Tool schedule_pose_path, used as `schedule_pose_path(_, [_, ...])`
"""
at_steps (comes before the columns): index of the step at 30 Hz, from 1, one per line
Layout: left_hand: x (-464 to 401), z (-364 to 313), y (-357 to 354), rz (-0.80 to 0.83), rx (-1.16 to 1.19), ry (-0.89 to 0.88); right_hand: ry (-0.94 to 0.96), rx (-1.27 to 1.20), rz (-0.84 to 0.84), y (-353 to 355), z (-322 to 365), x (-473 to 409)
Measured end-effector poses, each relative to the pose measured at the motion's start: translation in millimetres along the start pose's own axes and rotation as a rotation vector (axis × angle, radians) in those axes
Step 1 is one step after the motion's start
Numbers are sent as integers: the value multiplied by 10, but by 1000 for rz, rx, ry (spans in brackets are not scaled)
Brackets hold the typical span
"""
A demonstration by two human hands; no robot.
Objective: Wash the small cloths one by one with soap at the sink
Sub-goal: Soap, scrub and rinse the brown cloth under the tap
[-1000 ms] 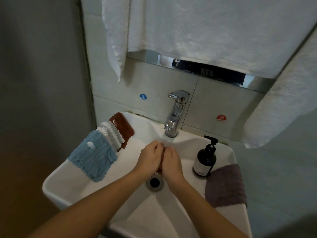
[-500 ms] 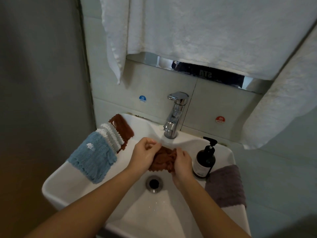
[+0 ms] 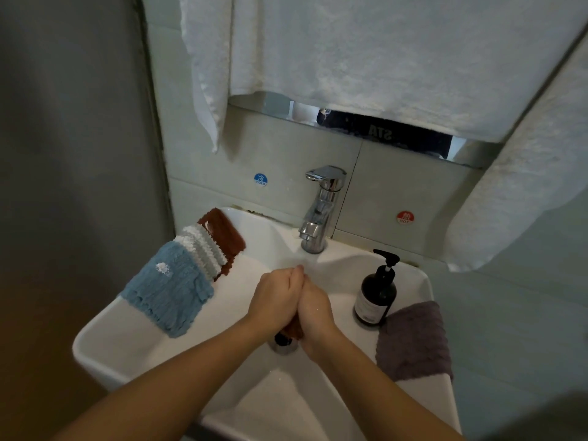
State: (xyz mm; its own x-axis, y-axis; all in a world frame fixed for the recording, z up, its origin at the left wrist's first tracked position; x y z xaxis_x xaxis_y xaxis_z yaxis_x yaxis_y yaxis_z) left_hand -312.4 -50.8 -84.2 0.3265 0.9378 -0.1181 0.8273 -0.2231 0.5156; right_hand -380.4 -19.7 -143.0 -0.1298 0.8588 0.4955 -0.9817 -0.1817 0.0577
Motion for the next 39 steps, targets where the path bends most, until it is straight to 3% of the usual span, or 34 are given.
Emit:
schedule_pose_path(2, [-15, 32, -6, 17, 0, 31, 186, -256, -43, 39, 128, 117])
schedule_pose_path(6, [-23, 111, -32, 52, 94, 113, 254, -149, -229, 172, 165, 57])
schedule_pose_path(10, [-74, 338, 117, -5, 157, 256, 271, -265, -119, 68, 180, 165])
schedule_pose_path(13, [-36, 316, 243, -91, 212, 237, 452, -3, -160, 66, 362, 305])
schedule_pose_path(15, [0, 185, 235, -81, 305, 150, 507, 1, -260, 149, 403, 308])
schedule_pose_path(18, [44, -6, 50, 49, 447, 1, 507, -93, -361, 272, 379, 269])
schedule_pose_path(21, [81, -46, -57, 67, 385, -98, 517, -72, -387, 234, 376, 277])
schedule_pose_path(30, [69, -65, -12, -28, 151, -125, 423, -48, -422, 287, 335, 275])
schedule_pose_path(39, [32, -35, -7, -18, 149, -108, 409, -39, -429, 288, 340, 273])
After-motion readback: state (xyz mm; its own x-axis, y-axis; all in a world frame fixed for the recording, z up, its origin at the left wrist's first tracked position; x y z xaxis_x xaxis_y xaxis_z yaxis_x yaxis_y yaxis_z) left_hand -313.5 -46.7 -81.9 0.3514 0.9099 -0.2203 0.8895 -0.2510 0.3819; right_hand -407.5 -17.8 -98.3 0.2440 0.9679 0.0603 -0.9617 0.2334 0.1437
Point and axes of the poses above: each hand's wrist, its own x-axis away from the middle knuckle, its own y-axis out of the back of the hand, z = x × y, the point moved 8 cm from there along -x, towards the middle knuckle, and after that the axes turned 13 degrees about z, right-handed, at the moved point
